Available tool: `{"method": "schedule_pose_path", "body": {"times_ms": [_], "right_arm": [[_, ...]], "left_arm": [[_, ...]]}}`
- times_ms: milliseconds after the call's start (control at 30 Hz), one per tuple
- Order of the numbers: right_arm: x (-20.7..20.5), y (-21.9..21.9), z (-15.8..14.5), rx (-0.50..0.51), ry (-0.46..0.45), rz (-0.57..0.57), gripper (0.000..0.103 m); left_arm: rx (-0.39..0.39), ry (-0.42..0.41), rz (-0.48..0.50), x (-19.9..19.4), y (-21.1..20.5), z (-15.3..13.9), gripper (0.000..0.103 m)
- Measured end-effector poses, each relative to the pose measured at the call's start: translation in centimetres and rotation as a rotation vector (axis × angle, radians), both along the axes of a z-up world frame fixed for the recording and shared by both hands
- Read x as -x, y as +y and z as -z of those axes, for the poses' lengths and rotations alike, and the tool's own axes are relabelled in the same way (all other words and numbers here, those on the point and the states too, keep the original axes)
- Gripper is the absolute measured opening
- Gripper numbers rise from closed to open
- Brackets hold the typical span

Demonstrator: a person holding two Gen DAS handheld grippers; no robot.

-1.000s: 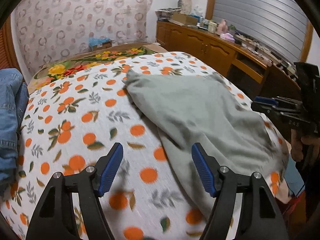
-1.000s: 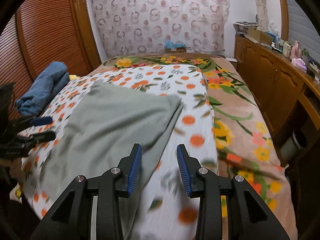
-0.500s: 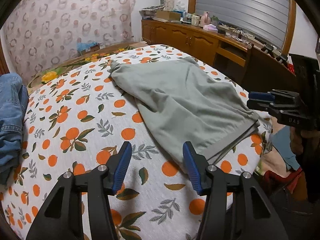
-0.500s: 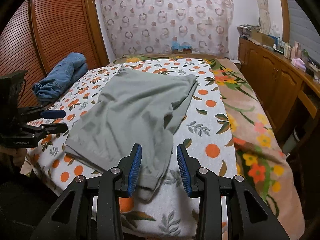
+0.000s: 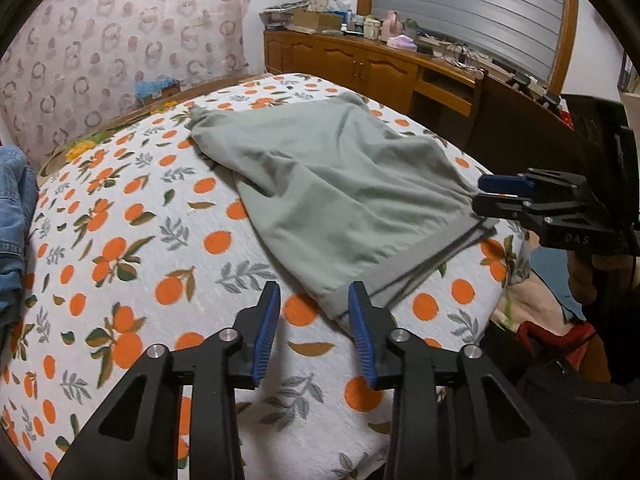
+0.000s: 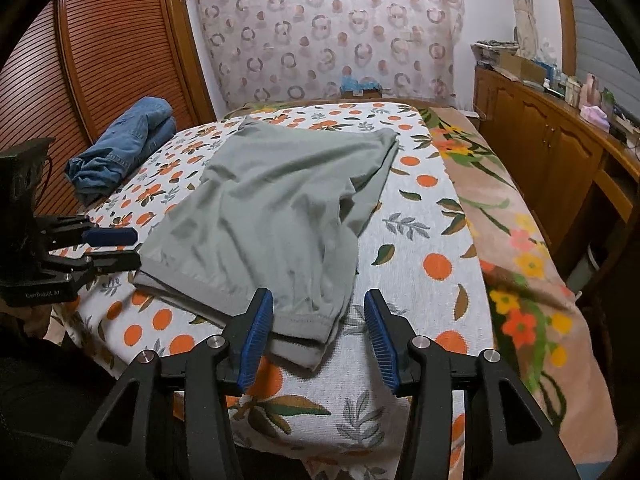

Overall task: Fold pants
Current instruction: 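Close the left gripper on the garment hem while the right gripper grasps beside it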

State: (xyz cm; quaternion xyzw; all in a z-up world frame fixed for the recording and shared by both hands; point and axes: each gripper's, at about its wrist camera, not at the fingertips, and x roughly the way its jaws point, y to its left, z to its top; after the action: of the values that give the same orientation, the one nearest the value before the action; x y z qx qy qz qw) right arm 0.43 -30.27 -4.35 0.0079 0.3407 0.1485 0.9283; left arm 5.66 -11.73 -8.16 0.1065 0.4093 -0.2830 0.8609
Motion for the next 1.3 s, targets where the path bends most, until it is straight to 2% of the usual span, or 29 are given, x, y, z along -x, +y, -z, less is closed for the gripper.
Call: {"method": "schedule_pose_path", "body": {"times_ms": [333,433,500,633,833,967,1133,1167,1200,1233,1300], "right_arm": [[-0.1,0.7,0.6,0.007,0.001,-0.016,0.049],[-0.1,0.6,0.7,0.003,0.002,-0.014,0.049],[-0.1,0.5,0.7,0.000,0.001,-0.011,0.049],[-0.2,0.4,0.6,-0.003,-0.001,-0.009,0.049],[-0.2,0.4,0.7,0.001,0.000,-0.010,0.049],[-0.2,0.5,0.7,0.005,0.002,-0.012,0.049],[0.1,0.6,0.5,0.008,-0.007,-0.015,0.049],[0.2,0.6,0.4,0.007,-0.013,-0.016,0.048],[0.3,0.6,0.3,0.005,-0.020,-0.020,0.043],[0.4,0.6,0.2,0.004,-0.023,-0.025,0.033],[0.6,0.7,0.1,0.009,-0.026,-0.034,0.026]], "left_arm": [[0.025,0.046,0.022,-0.6,-0.6,1.0,0.032],[0.044,0.055,0.032,-0.9,-0.9,0.9,0.023],[0.042,0.049,0.028,-0.9,-1.0,0.8,0.012],[0.048,0.022,0.026,-0.2,-0.8,-0.2,0.009],[0.055,-0.014,0.042,2.0,0.1,-2.1,0.008],[0.029,-0.005,0.057,2.7,-0.1,-1.8,0.007],[-0.004,0.016,0.024,2.0,0.0,-0.9,0.008],[-0.005,0.018,0.024,2.1,0.1,-0.9,0.010],[-0.004,0.017,0.027,2.1,0.2,-0.9,0.014],[-0.006,0.015,0.024,2.1,0.2,-1.0,0.017],[-0.007,0.007,0.026,2.3,0.3,-1.1,0.027]]}}
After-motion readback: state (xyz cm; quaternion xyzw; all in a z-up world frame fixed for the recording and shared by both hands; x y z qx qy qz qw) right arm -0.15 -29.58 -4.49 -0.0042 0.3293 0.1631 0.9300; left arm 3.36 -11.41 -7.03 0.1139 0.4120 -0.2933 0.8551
